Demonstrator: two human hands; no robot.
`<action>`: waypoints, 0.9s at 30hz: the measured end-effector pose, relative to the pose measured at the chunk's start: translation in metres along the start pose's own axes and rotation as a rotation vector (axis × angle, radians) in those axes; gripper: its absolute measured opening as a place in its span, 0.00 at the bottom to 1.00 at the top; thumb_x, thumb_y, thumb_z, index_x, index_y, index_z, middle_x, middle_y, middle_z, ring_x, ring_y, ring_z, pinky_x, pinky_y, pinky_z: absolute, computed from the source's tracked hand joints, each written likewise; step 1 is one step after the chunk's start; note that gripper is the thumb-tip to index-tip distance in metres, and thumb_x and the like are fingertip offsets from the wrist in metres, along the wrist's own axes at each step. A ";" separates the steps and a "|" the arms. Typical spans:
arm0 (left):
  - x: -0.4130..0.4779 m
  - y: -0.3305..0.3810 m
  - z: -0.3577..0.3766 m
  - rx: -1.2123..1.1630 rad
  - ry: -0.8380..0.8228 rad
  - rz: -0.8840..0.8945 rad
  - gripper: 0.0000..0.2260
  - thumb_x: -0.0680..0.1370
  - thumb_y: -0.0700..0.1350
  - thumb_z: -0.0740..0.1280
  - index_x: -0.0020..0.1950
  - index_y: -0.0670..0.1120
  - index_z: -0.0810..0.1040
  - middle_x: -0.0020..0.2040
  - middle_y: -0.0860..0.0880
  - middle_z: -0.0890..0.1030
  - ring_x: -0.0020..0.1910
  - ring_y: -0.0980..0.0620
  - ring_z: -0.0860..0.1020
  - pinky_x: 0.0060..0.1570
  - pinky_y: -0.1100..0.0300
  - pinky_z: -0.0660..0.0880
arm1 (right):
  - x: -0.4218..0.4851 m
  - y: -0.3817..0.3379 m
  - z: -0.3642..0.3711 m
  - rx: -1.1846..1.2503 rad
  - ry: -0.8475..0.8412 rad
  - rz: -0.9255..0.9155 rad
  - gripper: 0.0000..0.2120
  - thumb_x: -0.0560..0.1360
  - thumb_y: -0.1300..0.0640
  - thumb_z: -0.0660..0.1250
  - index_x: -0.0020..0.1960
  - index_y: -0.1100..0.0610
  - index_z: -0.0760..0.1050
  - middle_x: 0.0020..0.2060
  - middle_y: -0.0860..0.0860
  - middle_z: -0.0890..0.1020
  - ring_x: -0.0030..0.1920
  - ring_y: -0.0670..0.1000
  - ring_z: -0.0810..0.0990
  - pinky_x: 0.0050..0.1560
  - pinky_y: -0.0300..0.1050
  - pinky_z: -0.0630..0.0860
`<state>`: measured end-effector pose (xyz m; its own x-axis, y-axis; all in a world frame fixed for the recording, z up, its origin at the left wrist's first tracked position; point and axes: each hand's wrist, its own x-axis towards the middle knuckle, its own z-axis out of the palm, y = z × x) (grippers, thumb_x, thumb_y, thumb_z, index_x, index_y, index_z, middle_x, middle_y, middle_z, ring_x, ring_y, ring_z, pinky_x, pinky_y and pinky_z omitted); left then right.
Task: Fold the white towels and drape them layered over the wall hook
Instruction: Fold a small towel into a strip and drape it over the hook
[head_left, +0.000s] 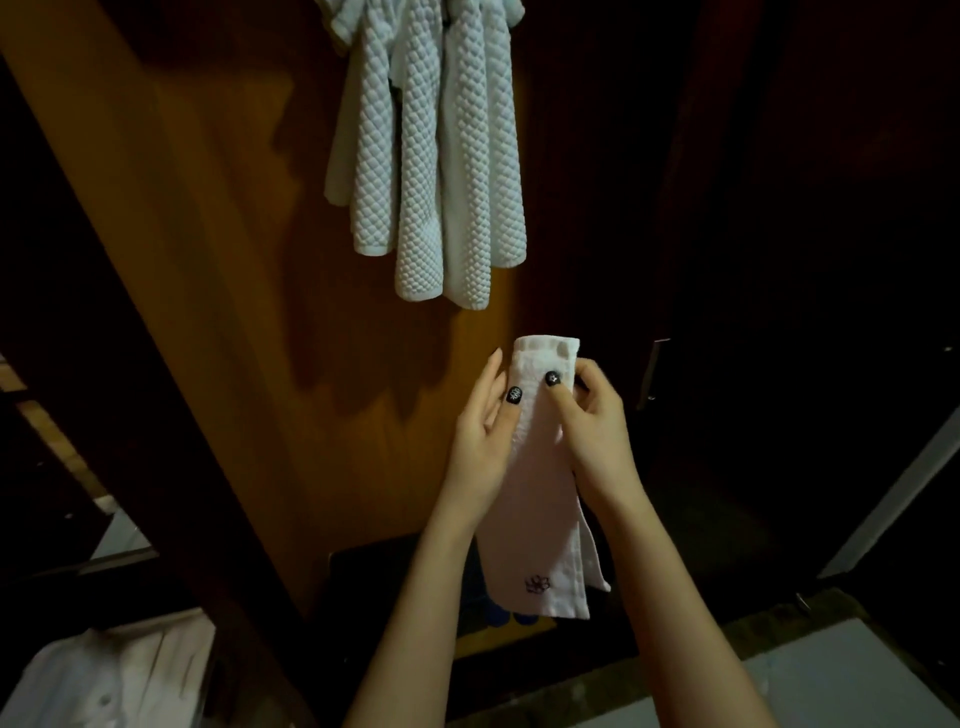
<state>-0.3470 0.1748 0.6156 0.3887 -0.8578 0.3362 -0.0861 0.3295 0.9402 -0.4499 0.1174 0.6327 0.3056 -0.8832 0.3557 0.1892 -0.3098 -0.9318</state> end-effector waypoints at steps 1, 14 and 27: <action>0.000 0.000 -0.002 -0.023 0.011 -0.008 0.24 0.83 0.47 0.60 0.78 0.52 0.58 0.74 0.52 0.67 0.69 0.60 0.70 0.67 0.61 0.70 | -0.001 0.001 0.001 0.051 -0.063 0.029 0.08 0.81 0.61 0.62 0.56 0.53 0.78 0.48 0.52 0.84 0.49 0.52 0.84 0.48 0.47 0.81; -0.014 -0.003 -0.012 -0.123 0.221 0.040 0.19 0.76 0.53 0.68 0.67 0.58 0.71 0.65 0.55 0.78 0.63 0.57 0.77 0.61 0.56 0.76 | -0.015 -0.008 0.014 0.151 -0.235 0.088 0.13 0.83 0.53 0.59 0.60 0.58 0.76 0.53 0.58 0.83 0.53 0.58 0.83 0.51 0.50 0.81; -0.025 0.003 -0.028 -0.307 0.373 0.026 0.15 0.71 0.44 0.74 0.58 0.51 0.81 0.56 0.46 0.84 0.57 0.46 0.82 0.55 0.53 0.79 | -0.023 0.004 0.036 0.132 -0.227 0.137 0.08 0.83 0.54 0.60 0.54 0.53 0.77 0.50 0.57 0.82 0.49 0.54 0.81 0.52 0.55 0.79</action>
<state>-0.3308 0.2085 0.6088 0.6975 -0.6662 0.2639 0.1526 0.4979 0.8537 -0.4225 0.1491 0.6233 0.5352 -0.8076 0.2479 0.2470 -0.1310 -0.9601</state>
